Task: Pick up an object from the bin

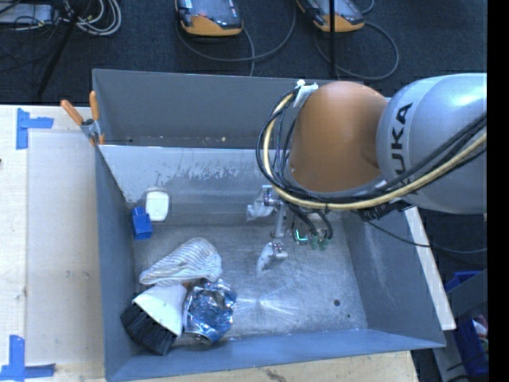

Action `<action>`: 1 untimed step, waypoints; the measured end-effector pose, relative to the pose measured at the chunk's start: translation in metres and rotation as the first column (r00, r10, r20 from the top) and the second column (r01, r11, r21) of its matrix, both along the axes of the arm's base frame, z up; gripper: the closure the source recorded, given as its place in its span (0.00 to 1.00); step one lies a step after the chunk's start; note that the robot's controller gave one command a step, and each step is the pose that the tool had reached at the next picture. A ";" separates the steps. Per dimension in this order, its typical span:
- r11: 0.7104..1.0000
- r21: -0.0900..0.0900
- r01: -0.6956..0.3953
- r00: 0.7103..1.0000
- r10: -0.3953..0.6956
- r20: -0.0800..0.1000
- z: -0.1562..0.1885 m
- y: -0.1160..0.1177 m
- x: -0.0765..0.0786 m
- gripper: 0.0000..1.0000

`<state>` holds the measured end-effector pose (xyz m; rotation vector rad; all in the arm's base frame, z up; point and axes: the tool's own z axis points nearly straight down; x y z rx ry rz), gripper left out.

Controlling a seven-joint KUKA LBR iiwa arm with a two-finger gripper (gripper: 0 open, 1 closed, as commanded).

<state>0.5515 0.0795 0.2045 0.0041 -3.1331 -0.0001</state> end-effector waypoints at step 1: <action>1.000 0.000 0.002 1.000 -0.002 0.007 0.004 0.000 0.002 0.00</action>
Offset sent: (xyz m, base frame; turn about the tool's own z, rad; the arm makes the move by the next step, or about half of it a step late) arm 0.0127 0.0580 -0.0662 -0.0292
